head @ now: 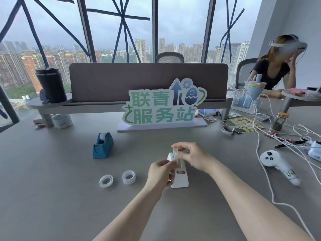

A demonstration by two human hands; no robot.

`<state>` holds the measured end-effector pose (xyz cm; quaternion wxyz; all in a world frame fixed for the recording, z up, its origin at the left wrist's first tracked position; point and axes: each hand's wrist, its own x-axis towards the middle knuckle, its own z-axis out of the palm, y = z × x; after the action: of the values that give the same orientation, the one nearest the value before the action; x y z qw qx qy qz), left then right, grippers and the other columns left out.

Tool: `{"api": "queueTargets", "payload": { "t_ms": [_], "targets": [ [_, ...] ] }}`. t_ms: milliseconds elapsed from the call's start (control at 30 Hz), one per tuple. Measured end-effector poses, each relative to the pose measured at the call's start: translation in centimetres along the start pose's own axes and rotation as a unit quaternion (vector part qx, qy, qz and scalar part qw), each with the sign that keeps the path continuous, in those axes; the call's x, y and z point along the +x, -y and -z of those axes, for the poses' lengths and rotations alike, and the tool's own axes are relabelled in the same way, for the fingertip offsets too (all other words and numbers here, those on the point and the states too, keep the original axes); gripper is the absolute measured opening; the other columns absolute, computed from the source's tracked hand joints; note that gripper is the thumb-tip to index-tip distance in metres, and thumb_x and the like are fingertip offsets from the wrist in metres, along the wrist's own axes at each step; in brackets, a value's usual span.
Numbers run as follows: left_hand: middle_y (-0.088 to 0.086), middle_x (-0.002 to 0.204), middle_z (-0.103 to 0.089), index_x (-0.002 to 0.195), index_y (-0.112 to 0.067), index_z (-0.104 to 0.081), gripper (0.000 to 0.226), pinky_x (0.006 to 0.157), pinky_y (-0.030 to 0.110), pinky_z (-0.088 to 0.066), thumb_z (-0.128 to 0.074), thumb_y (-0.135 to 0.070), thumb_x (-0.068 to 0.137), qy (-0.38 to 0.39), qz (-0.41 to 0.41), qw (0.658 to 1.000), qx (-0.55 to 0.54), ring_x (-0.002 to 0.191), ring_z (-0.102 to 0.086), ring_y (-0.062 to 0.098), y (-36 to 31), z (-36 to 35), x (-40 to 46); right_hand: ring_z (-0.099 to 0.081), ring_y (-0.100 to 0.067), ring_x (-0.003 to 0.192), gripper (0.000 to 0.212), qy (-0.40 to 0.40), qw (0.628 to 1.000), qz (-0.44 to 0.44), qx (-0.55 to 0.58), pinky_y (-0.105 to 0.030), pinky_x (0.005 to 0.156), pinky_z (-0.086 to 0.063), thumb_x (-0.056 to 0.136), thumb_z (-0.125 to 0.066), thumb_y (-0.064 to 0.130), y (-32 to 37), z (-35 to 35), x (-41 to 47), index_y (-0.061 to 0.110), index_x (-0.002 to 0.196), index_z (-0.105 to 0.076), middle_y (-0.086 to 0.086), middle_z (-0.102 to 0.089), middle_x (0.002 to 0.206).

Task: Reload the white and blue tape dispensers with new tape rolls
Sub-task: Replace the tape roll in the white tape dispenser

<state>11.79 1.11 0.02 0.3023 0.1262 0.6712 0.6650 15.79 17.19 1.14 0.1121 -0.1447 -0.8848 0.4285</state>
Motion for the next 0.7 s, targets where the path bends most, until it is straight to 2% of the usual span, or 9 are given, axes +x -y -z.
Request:
{"api": "queueTargets", "payload": {
  "t_ms": [100,167,233,300,367,400,467,567,700],
  "targets": [
    [0.002,0.062,-0.052,0.075,-0.009,-0.067,0.012,0.046,0.019,-0.032,-0.059,-0.013,0.082,-0.009,0.014,1.0,-0.008,0.039,-0.04,0.013,0.0,0.3,-0.1,-0.052,0.004,0.073,0.03,0.011,0.999,0.012,-0.043,-0.013,0.058,-0.032,0.094,-0.06,0.027,0.5,0.1,-0.1,0.033,0.124,-0.063,0.009,-0.061,0.115],
    [0.002,0.062,-0.055,0.076,-0.009,-0.068,0.012,0.046,0.019,-0.03,-0.059,-0.014,0.082,-0.014,0.028,0.999,-0.007,0.04,-0.039,0.013,0.0,0.4,-0.2,-0.053,0.004,0.081,0.031,0.013,0.998,0.017,-0.054,-0.014,0.063,-0.038,0.094,-0.06,0.027,0.5,0.2,-0.1,0.034,0.124,-0.062,0.008,-0.061,0.119],
    [0.001,0.061,-0.056,0.076,-0.008,-0.069,0.014,0.046,0.018,-0.029,-0.059,-0.014,0.083,-0.022,0.036,0.999,-0.004,0.04,-0.039,0.012,0.2,0.7,0.0,-0.057,-0.001,0.097,0.03,0.011,0.998,0.018,-0.054,-0.023,0.082,-0.047,0.093,-0.061,0.027,0.5,0.2,-0.4,0.035,0.122,-0.063,0.009,-0.063,0.121],
    [0.0,0.062,-0.057,0.075,-0.008,-0.069,0.014,0.045,0.019,-0.031,-0.059,-0.014,0.083,-0.04,0.026,0.999,0.009,0.041,-0.04,0.013,0.2,1.1,0.5,-0.057,-0.003,0.111,0.03,0.007,0.998,0.022,-0.059,-0.031,0.099,-0.046,0.092,-0.063,0.026,0.5,0.1,-0.7,0.034,0.121,-0.065,0.011,-0.065,0.12],
    [0.001,0.07,-0.06,0.083,-0.011,-0.068,0.012,0.046,0.022,-0.037,-0.057,-0.012,0.084,-0.059,-0.008,0.998,0.032,0.047,-0.047,0.015,0.2,1.4,1.4,-0.057,-0.002,0.112,0.03,-0.003,0.998,0.022,-0.056,-0.029,0.102,-0.043,0.092,-0.064,0.024,0.5,0.0,-0.9,0.032,0.121,-0.065,0.011,-0.066,0.117],
    [0.001,0.077,-0.062,0.092,-0.014,-0.068,0.015,0.05,0.025,-0.043,-0.055,-0.011,0.085,-0.064,-0.033,0.996,0.058,0.053,-0.053,0.016,0.1,1.6,1.9,-0.056,-0.001,0.111,0.031,-0.014,0.998,0.018,-0.053,-0.028,0.102,-0.042,0.092,-0.064,0.023,0.6,0.0,-1.0,0.031,0.122,-0.065,0.011,-0.065,0.115],
    [0.001,0.094,-0.066,0.11,-0.02,-0.065,0.028,0.066,0.032,-0.052,-0.058,-0.01,0.084,-0.053,-0.091,0.986,0.13,0.071,-0.062,0.018,-0.2,1.7,2.8,-0.056,-0.002,0.111,0.033,-0.028,0.998,0.011,-0.049,-0.027,0.102,-0.042,0.091,-0.065,0.023,0.7,-0.1,-0.9,0.031,0.124,-0.065,0.01,-0.065,0.116],
    [-0.001,0.116,-0.064,0.124,-0.024,-0.059,0.047,0.087,0.035,-0.051,-0.064,-0.006,0.08,-0.011,-0.142,0.972,0.189,0.097,-0.065,0.02,-0.5,1.6,3.8,-0.058,-0.004,0.114,0.036,-0.021,0.998,0.021,-0.052,-0.03,0.105,-0.043,0.09,-0.067,0.024,0.8,-0.3,-0.8,0.029,0.125,-0.065,0.011,-0.067,0.123],
    [-0.004,0.117,-0.066,0.126,-0.02,-0.059,0.05,0.087,0.029,-0.05,-0.062,-0.002,0.08,0.012,-0.16,0.965,0.206,0.099,-0.064,0.018,-0.6,1.5,4.3,-0.06,-0.006,0.112,0.04,-0.034,0.999,0.003,-0.026,-0.032,0.105,-0.045,0.089,-0.069,0.025,0.4,-0.5,-0.8,0.026,0.128,-0.063,0.009,-0.068,0.119]
  ]
}}
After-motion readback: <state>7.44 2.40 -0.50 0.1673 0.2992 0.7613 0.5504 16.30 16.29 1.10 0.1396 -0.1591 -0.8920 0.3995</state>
